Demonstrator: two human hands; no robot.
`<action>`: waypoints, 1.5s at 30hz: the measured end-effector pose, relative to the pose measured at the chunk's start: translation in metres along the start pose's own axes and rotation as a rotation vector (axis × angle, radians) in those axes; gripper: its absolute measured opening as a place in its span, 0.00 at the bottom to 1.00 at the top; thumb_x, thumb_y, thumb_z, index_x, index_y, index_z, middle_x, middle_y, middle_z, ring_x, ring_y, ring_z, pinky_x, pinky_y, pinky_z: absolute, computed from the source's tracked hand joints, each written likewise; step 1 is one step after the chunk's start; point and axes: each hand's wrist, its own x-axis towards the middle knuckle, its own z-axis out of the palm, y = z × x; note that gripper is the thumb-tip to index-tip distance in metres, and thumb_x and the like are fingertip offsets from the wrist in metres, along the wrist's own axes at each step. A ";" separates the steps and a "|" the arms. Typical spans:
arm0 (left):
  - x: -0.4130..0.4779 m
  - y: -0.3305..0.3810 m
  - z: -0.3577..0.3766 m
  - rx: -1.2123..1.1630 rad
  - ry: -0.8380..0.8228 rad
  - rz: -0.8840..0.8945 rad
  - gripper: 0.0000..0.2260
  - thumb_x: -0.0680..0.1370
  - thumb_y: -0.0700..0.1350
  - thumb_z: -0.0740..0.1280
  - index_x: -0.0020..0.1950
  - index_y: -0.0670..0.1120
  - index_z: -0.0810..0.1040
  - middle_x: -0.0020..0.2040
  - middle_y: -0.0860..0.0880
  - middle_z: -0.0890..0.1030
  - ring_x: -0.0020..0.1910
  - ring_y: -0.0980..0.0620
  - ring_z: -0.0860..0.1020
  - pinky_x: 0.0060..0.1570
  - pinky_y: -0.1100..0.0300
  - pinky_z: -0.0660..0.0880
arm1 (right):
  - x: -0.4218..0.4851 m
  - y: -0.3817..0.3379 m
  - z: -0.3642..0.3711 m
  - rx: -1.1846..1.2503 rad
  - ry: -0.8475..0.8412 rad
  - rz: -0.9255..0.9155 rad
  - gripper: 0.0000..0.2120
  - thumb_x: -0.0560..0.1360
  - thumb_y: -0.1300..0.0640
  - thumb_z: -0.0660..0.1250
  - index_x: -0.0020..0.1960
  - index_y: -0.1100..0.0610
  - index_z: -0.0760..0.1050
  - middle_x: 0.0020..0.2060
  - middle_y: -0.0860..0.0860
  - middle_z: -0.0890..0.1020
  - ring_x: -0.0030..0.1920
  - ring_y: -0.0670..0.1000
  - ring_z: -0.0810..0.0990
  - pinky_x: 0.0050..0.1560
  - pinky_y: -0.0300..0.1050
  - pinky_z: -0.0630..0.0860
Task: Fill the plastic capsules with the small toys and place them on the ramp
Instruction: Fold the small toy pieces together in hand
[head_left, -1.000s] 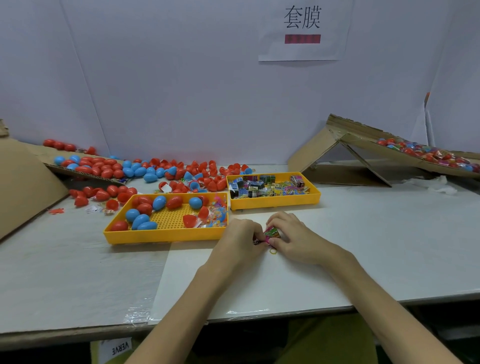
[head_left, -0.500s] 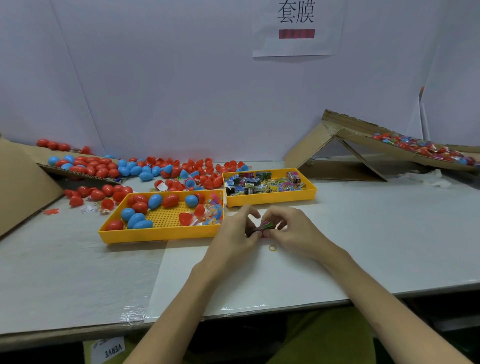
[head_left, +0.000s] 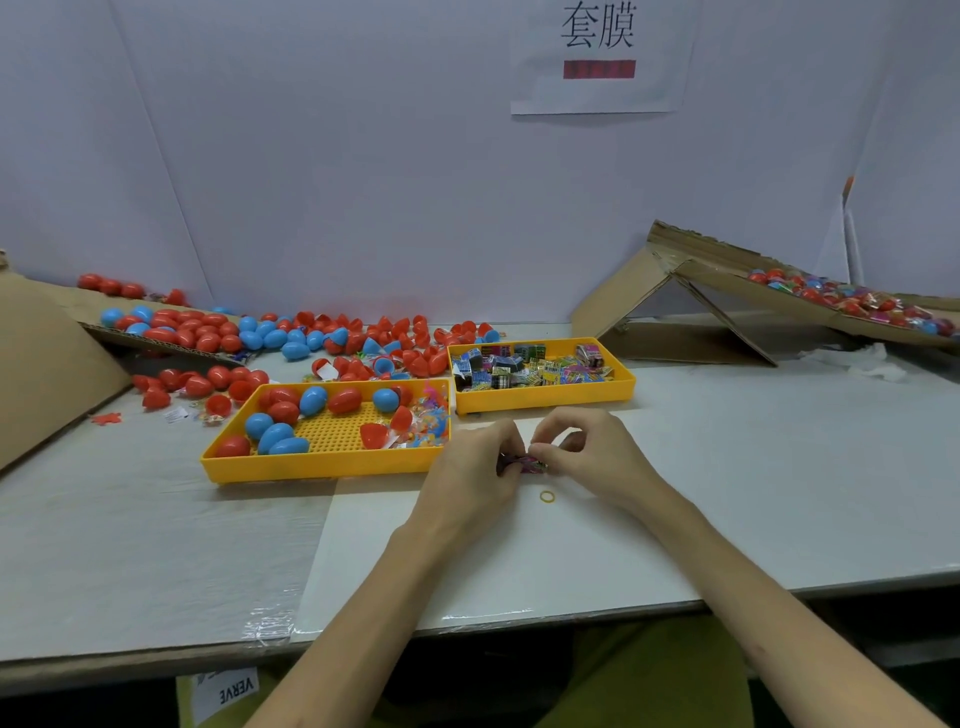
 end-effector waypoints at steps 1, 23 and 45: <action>0.000 0.000 0.000 -0.009 0.006 -0.006 0.05 0.74 0.35 0.68 0.46 0.44 0.80 0.40 0.49 0.83 0.41 0.50 0.79 0.43 0.51 0.78 | 0.001 0.000 -0.001 0.017 0.017 -0.001 0.04 0.73 0.60 0.74 0.42 0.52 0.81 0.40 0.47 0.84 0.33 0.51 0.84 0.38 0.46 0.81; 0.002 -0.003 0.003 0.011 0.035 -0.083 0.07 0.78 0.38 0.69 0.53 0.45 0.84 0.48 0.49 0.85 0.44 0.53 0.76 0.46 0.63 0.73 | 0.007 0.006 -0.002 0.136 0.030 0.089 0.05 0.77 0.60 0.71 0.52 0.55 0.82 0.44 0.51 0.85 0.37 0.49 0.85 0.40 0.46 0.83; 0.006 -0.002 0.001 -0.066 0.051 -0.166 0.08 0.77 0.40 0.72 0.55 0.43 0.86 0.49 0.48 0.86 0.43 0.58 0.78 0.40 0.78 0.70 | 0.003 0.006 0.001 0.087 -0.025 0.028 0.05 0.72 0.63 0.75 0.45 0.54 0.84 0.37 0.49 0.86 0.37 0.51 0.86 0.43 0.46 0.83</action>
